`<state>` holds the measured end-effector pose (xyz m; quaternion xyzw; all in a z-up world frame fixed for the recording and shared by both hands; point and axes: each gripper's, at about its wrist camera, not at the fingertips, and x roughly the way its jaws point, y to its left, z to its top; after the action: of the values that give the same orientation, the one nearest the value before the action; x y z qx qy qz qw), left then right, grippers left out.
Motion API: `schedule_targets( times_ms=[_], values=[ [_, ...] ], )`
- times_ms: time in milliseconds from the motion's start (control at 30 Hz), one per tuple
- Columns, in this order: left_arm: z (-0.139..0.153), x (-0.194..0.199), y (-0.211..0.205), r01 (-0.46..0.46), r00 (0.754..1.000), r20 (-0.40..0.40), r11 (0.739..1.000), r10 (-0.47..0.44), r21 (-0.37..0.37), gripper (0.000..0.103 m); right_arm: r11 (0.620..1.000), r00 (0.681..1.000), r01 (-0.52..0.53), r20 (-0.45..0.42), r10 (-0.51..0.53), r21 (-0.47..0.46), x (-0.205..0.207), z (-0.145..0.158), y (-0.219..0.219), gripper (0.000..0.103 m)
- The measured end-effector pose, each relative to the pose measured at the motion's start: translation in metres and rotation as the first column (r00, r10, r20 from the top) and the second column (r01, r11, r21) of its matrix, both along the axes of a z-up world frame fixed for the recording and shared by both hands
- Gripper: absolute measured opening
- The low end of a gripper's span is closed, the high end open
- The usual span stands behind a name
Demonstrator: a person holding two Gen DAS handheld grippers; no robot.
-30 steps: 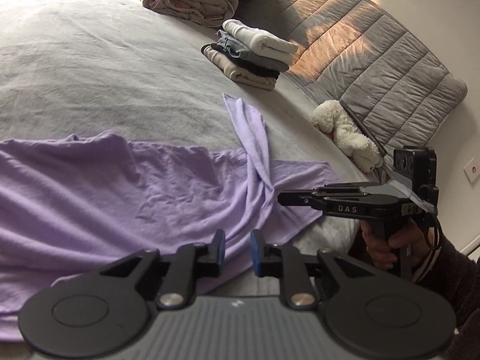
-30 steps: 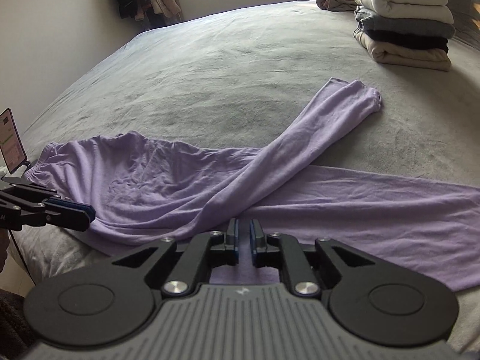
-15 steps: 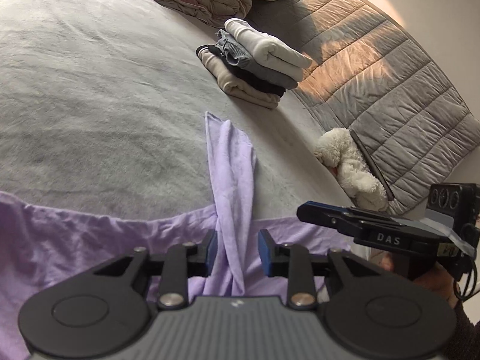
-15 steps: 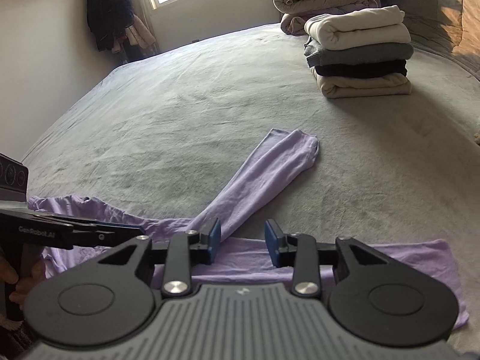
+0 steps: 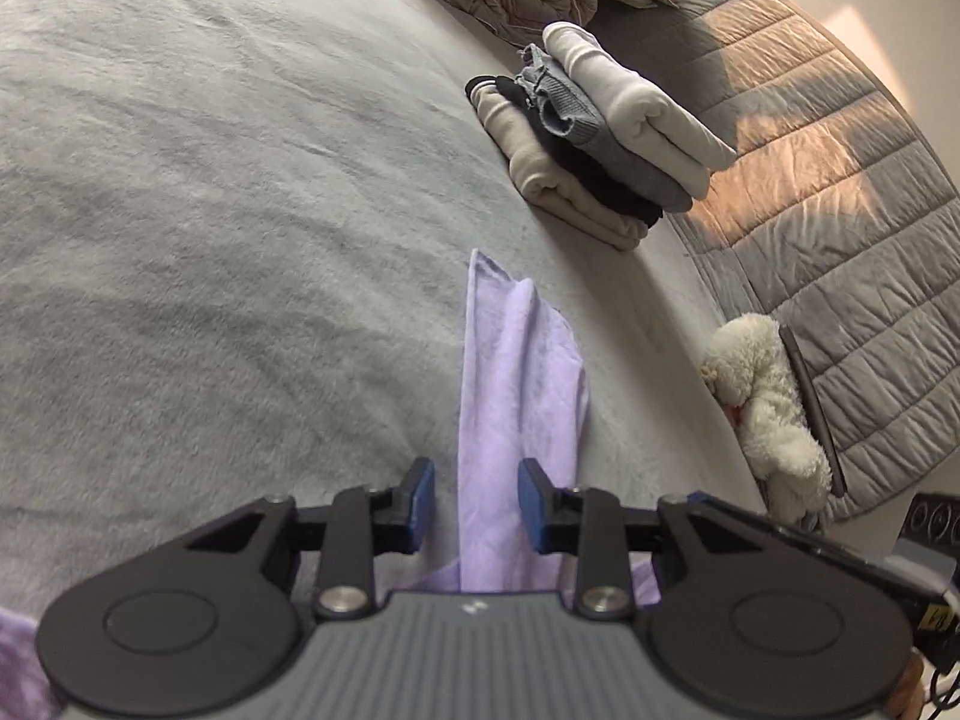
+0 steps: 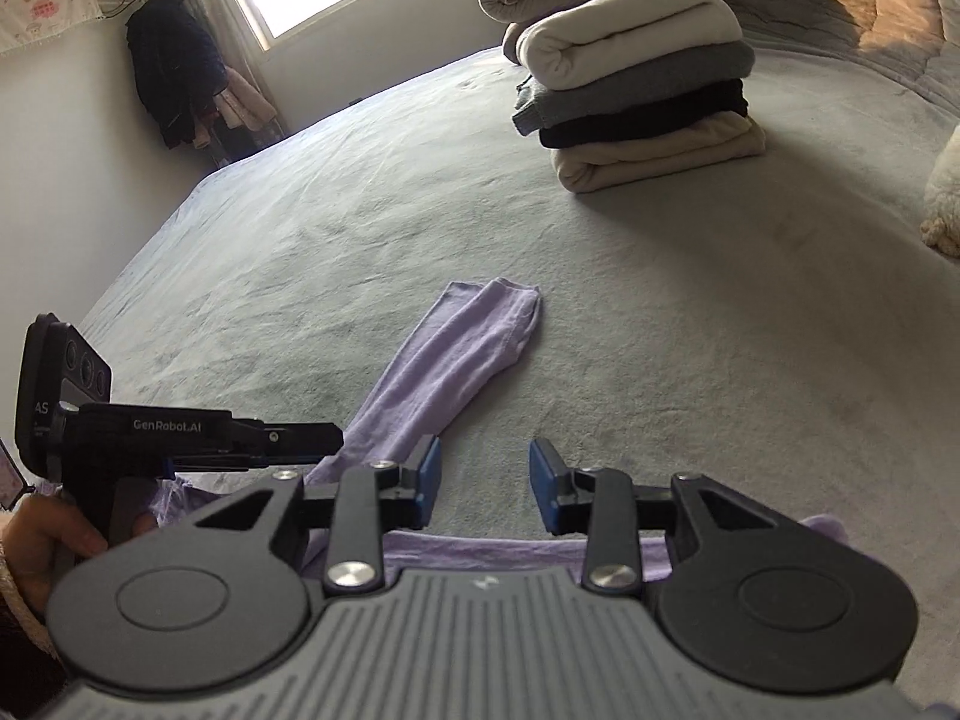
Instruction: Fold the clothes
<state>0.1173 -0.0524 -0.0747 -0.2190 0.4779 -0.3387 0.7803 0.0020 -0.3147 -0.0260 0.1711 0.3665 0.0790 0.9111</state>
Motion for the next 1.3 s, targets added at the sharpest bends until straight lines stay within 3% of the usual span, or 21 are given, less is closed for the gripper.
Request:
schedule_targets(
  times_ms=[267,367,400,467,733,1033,1100,1300],
  values=[
    [0.001,0.021,-0.028,-0.047,0.999,0.010,0.999,0.047,-0.022,0.027,0.999,0.999,0.028,-0.022,-0.027,0.039,0.009,-0.014,-0.027,0.037],
    [0.002,0.027,-0.039,-0.063,0.998,0.020,0.998,0.063,-0.026,0.013,0.997,0.999,0.025,-0.027,-0.024,0.069,0.010,-0.016,-0.034,0.037],
    [0.002,0.029,-0.042,-0.068,0.997,0.024,0.997,0.069,-0.027,0.001,0.996,0.999,0.024,-0.029,-0.022,0.080,0.010,-0.017,-0.037,0.037],
    [0.007,0.026,-0.047,-0.056,0.998,0.036,0.997,0.057,-0.049,0.001,0.994,0.999,0.027,-0.037,-0.023,0.108,0.010,-0.020,-0.043,0.037],
    [0.042,-0.007,-0.075,0.056,0.988,0.149,0.996,-0.045,-0.073,0.001,0.956,0.999,0.036,-0.038,-0.026,0.291,0.002,-0.024,-0.074,0.037],
    [0.054,-0.060,-0.112,0.238,0.952,0.213,0.969,-0.219,-0.066,0.001,0.844,0.998,0.050,-0.067,-0.017,0.534,-0.006,-0.030,-0.102,0.037],
    [0.054,-0.074,-0.119,0.280,0.939,0.225,0.959,-0.261,-0.054,0.001,0.831,0.997,0.062,-0.079,-0.021,0.552,-0.008,-0.030,-0.108,0.037],
    [0.044,-0.105,-0.137,0.404,0.897,0.209,0.915,-0.391,-0.023,0.001,0.841,0.997,0.051,-0.075,-0.012,0.539,-0.024,-0.024,-0.116,0.037]
  ],
)
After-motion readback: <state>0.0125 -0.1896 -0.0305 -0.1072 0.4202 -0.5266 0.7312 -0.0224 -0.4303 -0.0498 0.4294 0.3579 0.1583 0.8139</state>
